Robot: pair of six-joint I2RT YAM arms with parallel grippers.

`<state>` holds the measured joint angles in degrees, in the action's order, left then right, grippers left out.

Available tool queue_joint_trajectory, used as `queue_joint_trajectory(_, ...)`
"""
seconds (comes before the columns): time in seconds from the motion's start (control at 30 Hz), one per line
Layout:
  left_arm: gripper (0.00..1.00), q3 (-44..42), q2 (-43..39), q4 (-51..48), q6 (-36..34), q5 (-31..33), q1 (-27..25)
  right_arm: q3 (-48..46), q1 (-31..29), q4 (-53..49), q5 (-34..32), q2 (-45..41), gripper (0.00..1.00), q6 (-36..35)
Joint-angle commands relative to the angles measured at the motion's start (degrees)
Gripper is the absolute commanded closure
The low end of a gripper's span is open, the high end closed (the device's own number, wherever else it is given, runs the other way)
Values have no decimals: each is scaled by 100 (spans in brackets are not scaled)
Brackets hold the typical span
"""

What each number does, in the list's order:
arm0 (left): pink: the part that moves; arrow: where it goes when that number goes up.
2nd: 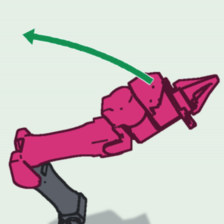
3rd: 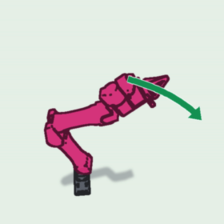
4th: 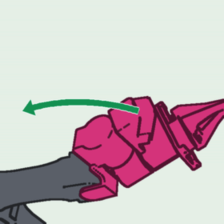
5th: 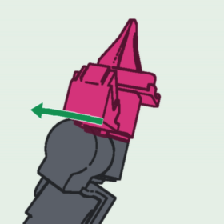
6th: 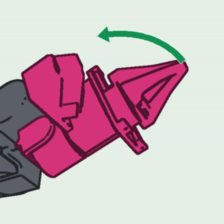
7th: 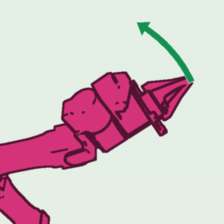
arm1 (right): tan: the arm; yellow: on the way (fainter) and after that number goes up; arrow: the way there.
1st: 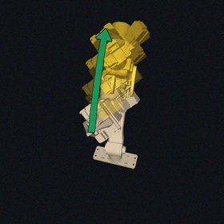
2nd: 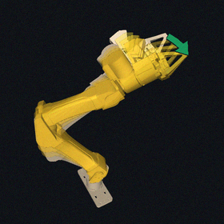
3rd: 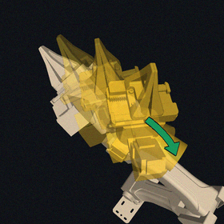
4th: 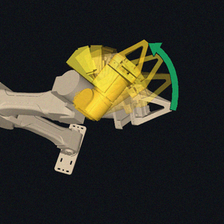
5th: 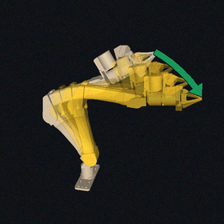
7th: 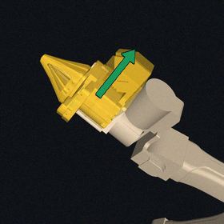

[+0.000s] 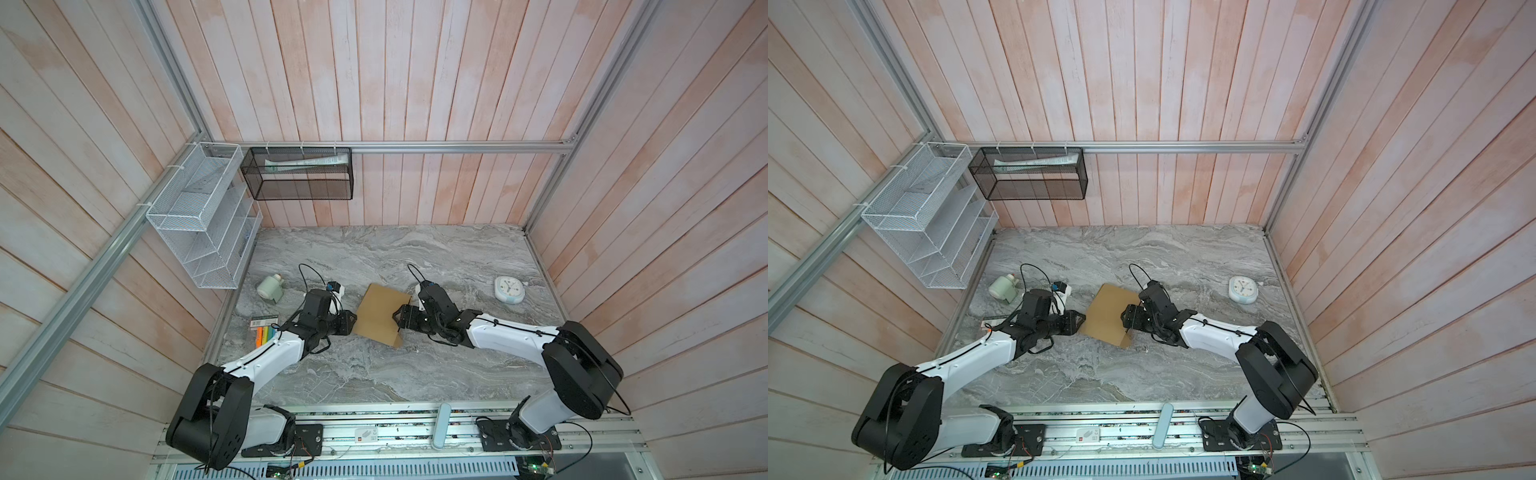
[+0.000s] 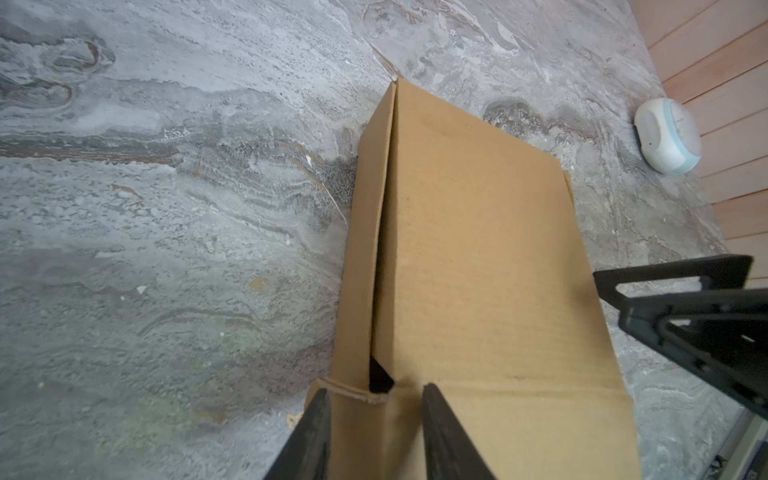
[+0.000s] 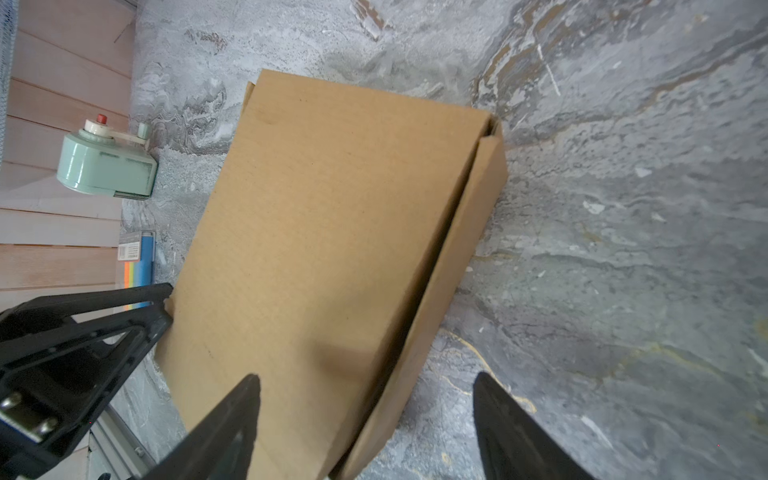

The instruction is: Fold the paper box

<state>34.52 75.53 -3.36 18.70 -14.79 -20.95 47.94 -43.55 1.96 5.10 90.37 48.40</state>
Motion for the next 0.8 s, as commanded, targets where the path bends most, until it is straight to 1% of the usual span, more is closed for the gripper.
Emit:
queue_joint_trajectory(0.0, 62, -124, -56, 120, 64, 105, -62, 83, 22, 112, 61, 138, 21, -10)
queue_joint_trajectory(0.4, 67, -176, 67, 115, 76, 472, -225, 203, 22, 129, 114, 438, 28, -52)
queue_joint_trajectory(0.77, 68, -235, 164, 153, 89, 525, -287, 250, 37, 212, 180, 629, 37, -50)
